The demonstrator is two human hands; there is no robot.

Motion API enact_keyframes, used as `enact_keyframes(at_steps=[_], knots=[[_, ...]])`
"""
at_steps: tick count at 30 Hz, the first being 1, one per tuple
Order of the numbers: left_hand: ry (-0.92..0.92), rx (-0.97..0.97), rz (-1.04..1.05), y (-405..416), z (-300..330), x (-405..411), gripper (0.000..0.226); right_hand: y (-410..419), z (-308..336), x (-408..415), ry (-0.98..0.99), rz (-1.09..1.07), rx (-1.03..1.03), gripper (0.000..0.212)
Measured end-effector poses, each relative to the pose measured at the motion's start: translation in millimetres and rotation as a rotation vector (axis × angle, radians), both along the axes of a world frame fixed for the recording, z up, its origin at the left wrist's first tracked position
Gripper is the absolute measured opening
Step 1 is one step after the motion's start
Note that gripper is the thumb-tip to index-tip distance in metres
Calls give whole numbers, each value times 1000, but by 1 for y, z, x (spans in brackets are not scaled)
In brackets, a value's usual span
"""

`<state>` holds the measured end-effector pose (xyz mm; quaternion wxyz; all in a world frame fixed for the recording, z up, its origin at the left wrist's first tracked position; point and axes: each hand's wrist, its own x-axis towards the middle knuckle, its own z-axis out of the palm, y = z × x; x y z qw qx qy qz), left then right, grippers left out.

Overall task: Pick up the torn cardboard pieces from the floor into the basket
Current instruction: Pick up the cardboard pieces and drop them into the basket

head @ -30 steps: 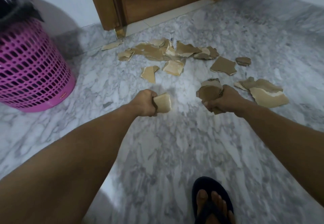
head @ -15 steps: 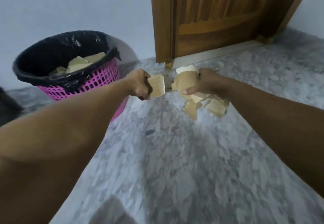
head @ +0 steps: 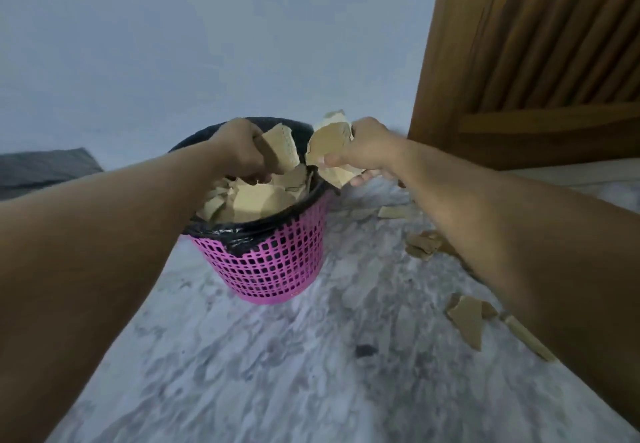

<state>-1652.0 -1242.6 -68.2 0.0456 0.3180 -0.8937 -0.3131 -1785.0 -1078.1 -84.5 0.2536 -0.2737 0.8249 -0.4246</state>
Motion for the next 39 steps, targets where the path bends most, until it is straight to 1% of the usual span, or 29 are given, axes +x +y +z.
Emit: enact_keyframes(at_steps=[2,3,5,6,7,8,10,11,13,14,15,16,17,19,21,22,24,26,29,31,33,35,37,39], knots=[[-20,-32,80,-17,-9,6,53,-28,-3,2,-86,-14,-92,53],[-57,-90,108,-22,-14,8,63,-39,-5,3,-122,-23,-120,56],[-139,-158,148,-27,-24,14,83,-53,-11,5,-138,-43,-117,62],[-172,-158,161,-26,-29,16,88,-55,-13,6,-135,-52,-111,61],[-209,-171,173,-23,-34,17,87,-54,-14,5,-132,-51,-102,55],[-247,-213,190,-18,-39,18,81,-50,-15,6,-97,-40,-85,44],[-336,-355,278,-5,-50,20,68,-37,-15,6,109,39,36,15],[-377,-383,356,4,-55,23,68,-28,-14,9,224,95,111,12],[-392,-302,562,22,-65,30,79,-17,-18,18,334,171,220,10],[-362,-224,670,29,-69,34,87,-13,-21,23,348,199,241,14],[-319,-144,754,31,-73,35,94,-11,-23,26,348,222,245,21],[-275,-90,803,32,-77,36,99,-12,-25,28,306,212,227,30],[-237,-64,825,31,-80,36,102,-13,-29,30,251,190,192,32],[-181,-59,830,28,-85,35,102,-16,-33,33,119,86,116,26],[-177,-93,825,33,-86,32,98,-13,-35,33,2,-14,61,28],[-172,-111,821,37,-85,30,95,-11,-35,31,-17,-53,52,30],[-158,-120,807,48,-83,24,97,4,-37,25,-23,-126,47,32],[-143,-123,786,58,-80,18,100,21,-38,16,13,-174,56,31],[-129,-105,679,82,-81,7,101,49,-39,-1,54,-229,49,34],[-158,-137,675,102,-84,-1,112,68,-35,-10,79,-257,50,42],[-205,-189,635,117,-86,-7,120,84,-35,-17,113,-272,77,41],[-218,-207,609,125,-84,-10,125,99,-33,-20,123,-236,98,37],[-245,-217,599,125,-81,-9,128,104,-37,-21,149,-150,124,33],[-253,-210,603,124,-81,-10,128,103,-42,-24,176,-86,136,39]])
